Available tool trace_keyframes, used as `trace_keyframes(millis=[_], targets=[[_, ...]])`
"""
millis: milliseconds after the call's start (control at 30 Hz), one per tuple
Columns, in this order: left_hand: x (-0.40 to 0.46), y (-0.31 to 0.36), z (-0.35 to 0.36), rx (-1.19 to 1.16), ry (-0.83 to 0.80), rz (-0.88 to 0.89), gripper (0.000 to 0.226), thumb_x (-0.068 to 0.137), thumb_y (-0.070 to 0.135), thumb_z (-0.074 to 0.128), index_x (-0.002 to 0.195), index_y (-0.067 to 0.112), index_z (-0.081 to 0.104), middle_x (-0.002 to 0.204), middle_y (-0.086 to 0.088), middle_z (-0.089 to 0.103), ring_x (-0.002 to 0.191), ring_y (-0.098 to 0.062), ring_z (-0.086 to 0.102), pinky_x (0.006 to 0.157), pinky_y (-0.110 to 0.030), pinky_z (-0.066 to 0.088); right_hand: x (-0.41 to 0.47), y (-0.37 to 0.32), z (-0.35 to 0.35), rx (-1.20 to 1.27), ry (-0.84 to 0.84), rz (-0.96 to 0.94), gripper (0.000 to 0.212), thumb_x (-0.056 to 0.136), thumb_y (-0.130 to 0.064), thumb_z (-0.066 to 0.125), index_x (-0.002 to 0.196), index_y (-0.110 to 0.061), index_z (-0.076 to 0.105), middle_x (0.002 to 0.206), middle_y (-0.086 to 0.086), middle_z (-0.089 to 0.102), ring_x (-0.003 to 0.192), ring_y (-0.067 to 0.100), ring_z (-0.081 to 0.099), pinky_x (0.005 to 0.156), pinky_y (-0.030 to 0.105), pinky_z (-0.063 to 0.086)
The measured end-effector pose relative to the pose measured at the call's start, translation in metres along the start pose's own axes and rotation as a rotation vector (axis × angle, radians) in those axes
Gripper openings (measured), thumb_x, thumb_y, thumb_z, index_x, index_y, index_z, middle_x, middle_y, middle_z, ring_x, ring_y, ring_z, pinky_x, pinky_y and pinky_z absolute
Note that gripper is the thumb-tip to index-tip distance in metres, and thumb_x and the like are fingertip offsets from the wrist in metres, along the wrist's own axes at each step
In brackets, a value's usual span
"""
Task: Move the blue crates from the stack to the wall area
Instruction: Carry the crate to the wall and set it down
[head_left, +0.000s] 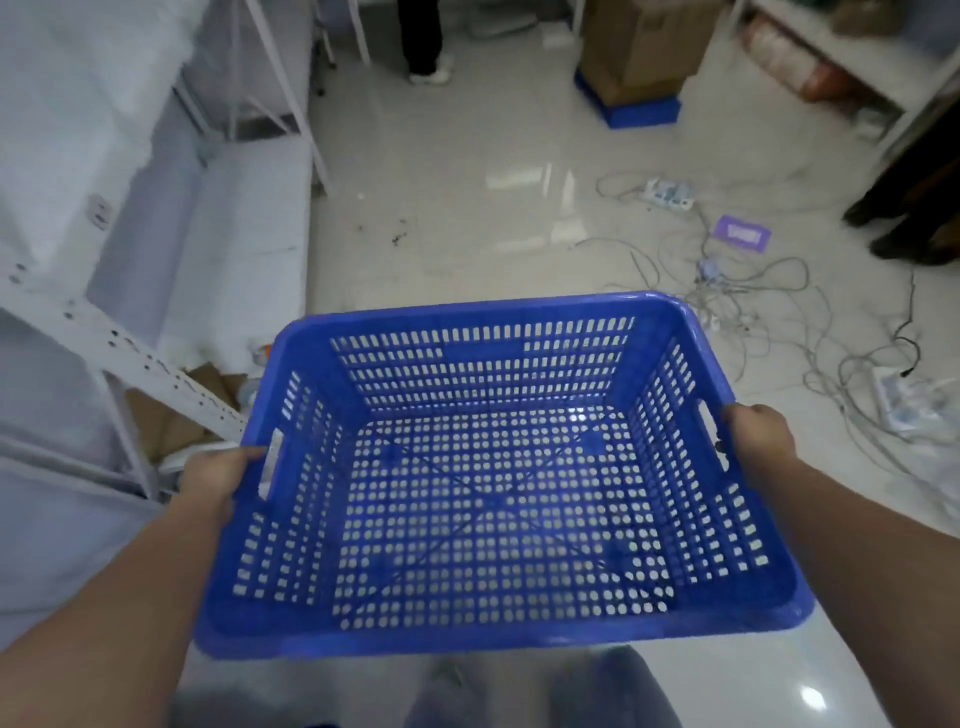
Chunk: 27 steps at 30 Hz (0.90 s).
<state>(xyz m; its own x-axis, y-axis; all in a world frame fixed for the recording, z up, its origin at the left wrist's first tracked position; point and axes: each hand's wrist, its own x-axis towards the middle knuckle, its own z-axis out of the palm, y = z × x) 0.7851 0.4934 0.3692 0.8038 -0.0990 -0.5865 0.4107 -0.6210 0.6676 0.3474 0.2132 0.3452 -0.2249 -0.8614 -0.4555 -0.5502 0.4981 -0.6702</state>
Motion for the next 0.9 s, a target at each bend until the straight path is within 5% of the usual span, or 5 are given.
trace_keyframes(millis=[133, 267, 367, 533, 900], targets=[[-0.049, 0.043, -0.052, -0.020, 0.044, 0.106, 0.032, 0.082, 0.009, 0.068, 0.107, -0.009, 0.058, 0.111, -0.029, 0.064, 0.076, -0.036, 0.058, 0.078, -0.050, 0.052, -0.037, -0.045, -0.031, 0.022, 0.001, -0.110, 0.032, 0.082, -0.030, 0.050, 0.092, 0.000, 0.056, 0.088, 0.020, 0.062, 0.085, 0.038, 0.064, 0.079, 0.043, 0.049], [-0.089, 0.077, -0.101, 0.040, 0.037, 0.189, 0.032, 0.086, 0.008, 0.064, 0.101, -0.019, 0.057, 0.050, -0.013, 0.062, 0.052, -0.029, 0.053, 0.051, -0.035, 0.048, -0.060, -0.093, -0.056, 0.073, -0.008, -0.219, 0.032, 0.081, -0.031, 0.050, 0.089, -0.001, 0.058, 0.084, 0.021, 0.065, 0.079, 0.037, 0.066, 0.080, 0.045, 0.051], [-0.120, 0.094, -0.134, 0.038, 0.025, 0.194, 0.025, 0.089, 0.011, 0.062, 0.099, -0.011, 0.057, 0.071, -0.019, 0.060, 0.055, -0.030, 0.054, 0.059, -0.037, 0.047, -0.072, -0.138, -0.071, 0.098, -0.050, -0.290, 0.031, 0.083, -0.030, 0.050, 0.089, -0.001, 0.059, 0.079, 0.017, 0.065, 0.072, 0.034, 0.067, 0.076, 0.043, 0.052], [-0.166, 0.090, -0.179, -0.095, 0.108, 0.223, 0.031, 0.094, 0.005, 0.052, 0.064, 0.003, 0.046, 0.028, -0.002, 0.044, 0.019, -0.012, 0.039, 0.029, -0.014, 0.037, -0.087, -0.199, -0.088, 0.100, -0.166, -0.441, 0.028, 0.076, -0.034, 0.050, 0.075, -0.007, 0.057, 0.069, 0.013, 0.065, 0.070, 0.035, 0.067, 0.074, 0.043, 0.053], [-0.283, 0.002, -0.265, -0.236, 0.285, 0.202, 0.038, 0.097, 0.008, 0.049, 0.060, 0.006, 0.039, 0.036, -0.004, 0.036, 0.024, -0.014, 0.033, 0.030, -0.015, 0.031, -0.155, -0.242, -0.098, -0.019, -0.314, -0.674, 0.040, 0.072, -0.042, 0.042, 0.073, -0.006, 0.060, 0.073, 0.019, 0.069, 0.077, 0.037, 0.066, 0.079, 0.040, 0.053]])
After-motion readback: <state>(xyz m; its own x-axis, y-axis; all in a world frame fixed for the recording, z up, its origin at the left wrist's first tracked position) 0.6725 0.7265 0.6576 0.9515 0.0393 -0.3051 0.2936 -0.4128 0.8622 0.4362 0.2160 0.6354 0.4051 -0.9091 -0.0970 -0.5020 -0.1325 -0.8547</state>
